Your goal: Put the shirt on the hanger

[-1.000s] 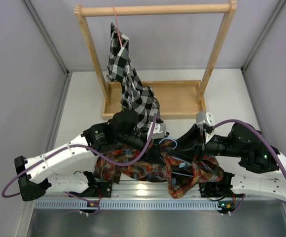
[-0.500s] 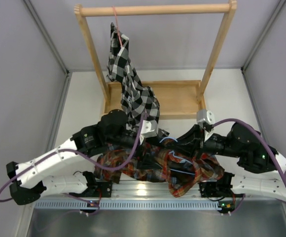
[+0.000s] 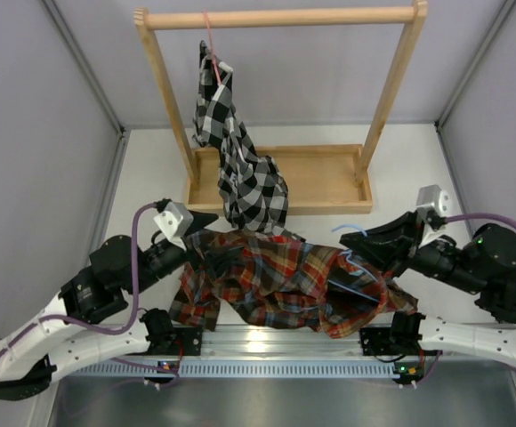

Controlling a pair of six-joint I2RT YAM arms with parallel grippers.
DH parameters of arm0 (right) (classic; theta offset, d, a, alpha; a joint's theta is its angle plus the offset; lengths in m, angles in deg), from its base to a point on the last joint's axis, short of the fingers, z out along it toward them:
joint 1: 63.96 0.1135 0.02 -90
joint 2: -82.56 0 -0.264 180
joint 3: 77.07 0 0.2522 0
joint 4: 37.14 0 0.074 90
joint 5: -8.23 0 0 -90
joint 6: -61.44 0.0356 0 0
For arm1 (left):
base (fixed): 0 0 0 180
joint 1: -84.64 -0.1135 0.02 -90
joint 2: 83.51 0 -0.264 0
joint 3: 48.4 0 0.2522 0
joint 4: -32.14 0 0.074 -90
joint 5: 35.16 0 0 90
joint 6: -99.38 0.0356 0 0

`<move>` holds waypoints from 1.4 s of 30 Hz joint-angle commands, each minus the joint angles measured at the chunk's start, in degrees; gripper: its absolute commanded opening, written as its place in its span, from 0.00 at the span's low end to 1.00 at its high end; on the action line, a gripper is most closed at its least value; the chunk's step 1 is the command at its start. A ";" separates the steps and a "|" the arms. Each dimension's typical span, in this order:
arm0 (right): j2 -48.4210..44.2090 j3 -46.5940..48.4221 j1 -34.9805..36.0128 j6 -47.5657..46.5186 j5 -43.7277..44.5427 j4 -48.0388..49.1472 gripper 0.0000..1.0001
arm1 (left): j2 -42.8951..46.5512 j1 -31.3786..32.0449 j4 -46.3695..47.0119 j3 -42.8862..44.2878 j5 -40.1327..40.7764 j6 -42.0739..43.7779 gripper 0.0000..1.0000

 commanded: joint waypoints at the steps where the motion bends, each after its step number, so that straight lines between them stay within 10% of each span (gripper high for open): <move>1: -0.79 7.61 0.75 0.09 4.48 -2.83 0.00 | 1.57 -0.08 0.50 -5.69 10.73 -2.93 0.95; 10: 3.96 18.51 0.75 2.55 4.40 -11.97 0.00 | 0.70 -0.08 6.64 -11.33 15.11 -4.08 0.87; 16: 3.79 21.16 0.75 2.29 4.40 -13.03 0.00 | -5.09 -0.08 10.87 -10.99 14.33 -3.47 0.53; 17: 3.78 21.51 0.75 2.29 4.40 -13.64 0.00 | -5.98 -0.08 10.87 -10.64 14.33 -3.47 0.29; 20: 3.00 22.57 0.75 1.06 5.97 -14.52 0.00 | -8.01 0.01 9.13 -8.53 24.13 -6.18 0.00; 24: 0.62 22.57 0.84 -0.26 7.03 -15.05 0.00 | -10.47 -0.52 -1.85 -2.91 44.72 -15.49 0.00; 35: -0.79 22.92 0.75 -0.61 9.14 -14.17 0.00 | -18.38 -1.40 -6.53 1.50 29.83 -19.46 0.00; 36: -0.70 22.83 0.75 -0.61 9.23 -14.09 0.00 | -18.64 -1.40 -6.53 1.32 28.76 -19.90 0.05; 41: -0.44 21.95 0.84 -1.40 9.75 -14.78 0.00 | -15.76 -1.40 -7.14 2.45 22.97 -18.07 0.98; 42: -0.35 21.34 0.84 -1.40 10.54 -15.14 0.00 | -14.87 -1.40 -6.97 4.46 16.51 -15.27 0.98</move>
